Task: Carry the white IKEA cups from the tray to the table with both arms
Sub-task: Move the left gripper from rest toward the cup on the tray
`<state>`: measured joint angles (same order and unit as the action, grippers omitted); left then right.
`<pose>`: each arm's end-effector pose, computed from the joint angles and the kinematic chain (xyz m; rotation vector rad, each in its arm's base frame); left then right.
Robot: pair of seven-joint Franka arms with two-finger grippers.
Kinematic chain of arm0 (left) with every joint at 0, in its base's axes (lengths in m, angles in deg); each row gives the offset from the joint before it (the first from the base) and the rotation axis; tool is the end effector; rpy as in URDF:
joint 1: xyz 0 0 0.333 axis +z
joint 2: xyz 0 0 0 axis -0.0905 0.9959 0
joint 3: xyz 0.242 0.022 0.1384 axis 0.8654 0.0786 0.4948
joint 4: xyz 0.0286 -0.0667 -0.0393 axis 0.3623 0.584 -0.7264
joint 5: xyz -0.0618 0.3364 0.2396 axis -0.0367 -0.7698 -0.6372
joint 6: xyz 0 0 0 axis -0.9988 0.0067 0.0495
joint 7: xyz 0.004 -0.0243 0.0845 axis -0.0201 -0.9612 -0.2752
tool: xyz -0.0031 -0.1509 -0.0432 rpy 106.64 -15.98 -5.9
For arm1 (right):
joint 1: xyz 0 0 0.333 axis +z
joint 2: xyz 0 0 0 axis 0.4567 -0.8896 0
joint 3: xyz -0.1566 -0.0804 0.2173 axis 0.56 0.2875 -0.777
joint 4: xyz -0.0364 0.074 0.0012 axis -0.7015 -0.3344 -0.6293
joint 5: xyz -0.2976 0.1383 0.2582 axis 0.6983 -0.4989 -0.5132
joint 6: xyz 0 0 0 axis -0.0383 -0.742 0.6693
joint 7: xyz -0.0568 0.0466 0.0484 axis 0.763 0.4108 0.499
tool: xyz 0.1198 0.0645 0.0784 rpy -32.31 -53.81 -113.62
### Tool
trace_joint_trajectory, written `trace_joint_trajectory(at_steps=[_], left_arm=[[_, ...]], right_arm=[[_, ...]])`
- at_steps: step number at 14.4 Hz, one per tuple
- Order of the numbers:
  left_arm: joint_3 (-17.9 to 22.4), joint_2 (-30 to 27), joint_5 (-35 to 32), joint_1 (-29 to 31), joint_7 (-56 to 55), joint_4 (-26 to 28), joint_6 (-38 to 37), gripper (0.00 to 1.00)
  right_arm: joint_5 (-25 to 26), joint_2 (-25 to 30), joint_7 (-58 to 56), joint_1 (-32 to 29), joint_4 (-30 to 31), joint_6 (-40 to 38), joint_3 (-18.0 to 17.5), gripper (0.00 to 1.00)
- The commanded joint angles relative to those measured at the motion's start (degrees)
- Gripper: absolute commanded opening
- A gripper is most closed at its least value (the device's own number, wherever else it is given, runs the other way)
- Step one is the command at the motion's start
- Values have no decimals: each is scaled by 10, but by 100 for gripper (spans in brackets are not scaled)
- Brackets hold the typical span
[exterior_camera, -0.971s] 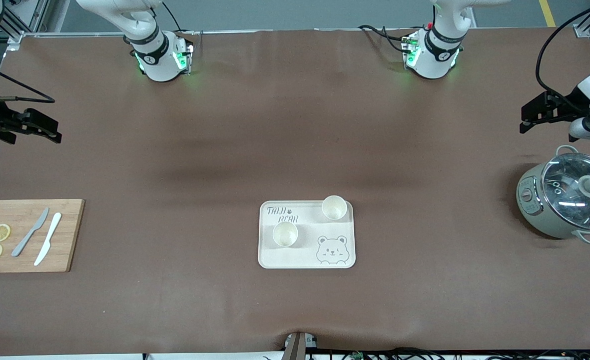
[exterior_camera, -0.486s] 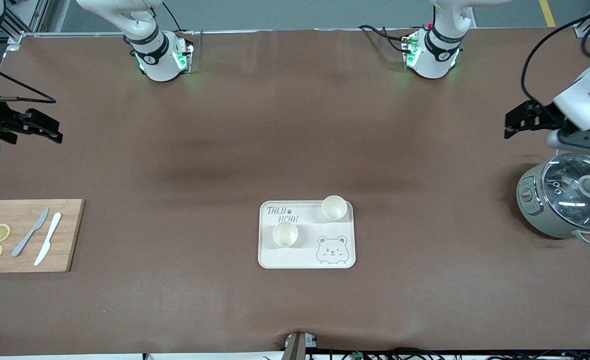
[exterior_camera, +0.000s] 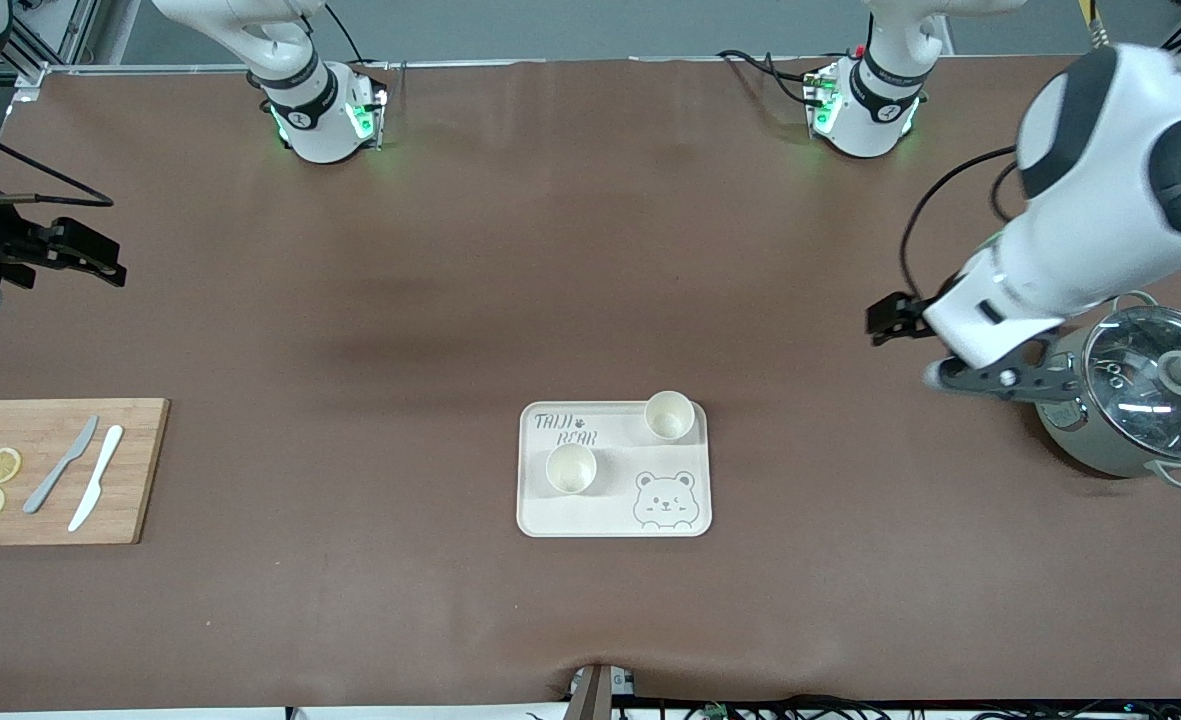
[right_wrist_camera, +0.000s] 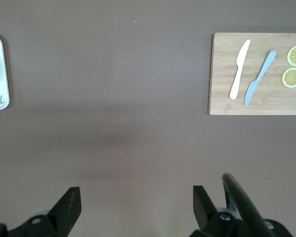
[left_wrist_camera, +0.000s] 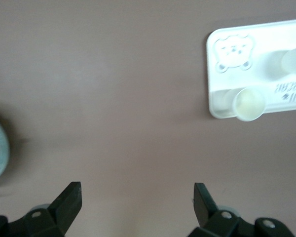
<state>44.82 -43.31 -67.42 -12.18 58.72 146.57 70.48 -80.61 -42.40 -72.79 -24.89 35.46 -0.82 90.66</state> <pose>0.6243 -0.1985 0.4450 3.1009 -0.1854 -0.1033 0.5843 0.0009 0.5379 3.1212 0.0308 -0.0957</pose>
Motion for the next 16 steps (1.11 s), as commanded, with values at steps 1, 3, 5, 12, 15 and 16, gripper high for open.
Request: trace_joint_trajectory(at_steps=[1, 3, 5, 12, 15, 16], left_arm=[[-1, 34, -10, -21, -32, -27, 30, 100], [0, 59, -10, -35, -50, -27, 51, 100], [5, 91, -24, -61, -86, -35, 80, 100], [6, 176, -82, -123, -204, -39, 183, 100], [6, 194, -83, -130, -211, -38, 197, 100], [6, 202, -83, -136, -217, -38, 205, 100]], right_arm=[[5, 6, -7, -4, 5, -1, -5, 100], [5, 6, -7, -3, 5, -1, -5, 100], [4, 6, -7, -4, 4, -1, -5, 100], [5, 6, -7, -4, 5, -1, -5, 100], [4, 6, -7, -4, 5, -1, -5, 100], [4, 6, -7, -4, 5, -1, -5, 100]])
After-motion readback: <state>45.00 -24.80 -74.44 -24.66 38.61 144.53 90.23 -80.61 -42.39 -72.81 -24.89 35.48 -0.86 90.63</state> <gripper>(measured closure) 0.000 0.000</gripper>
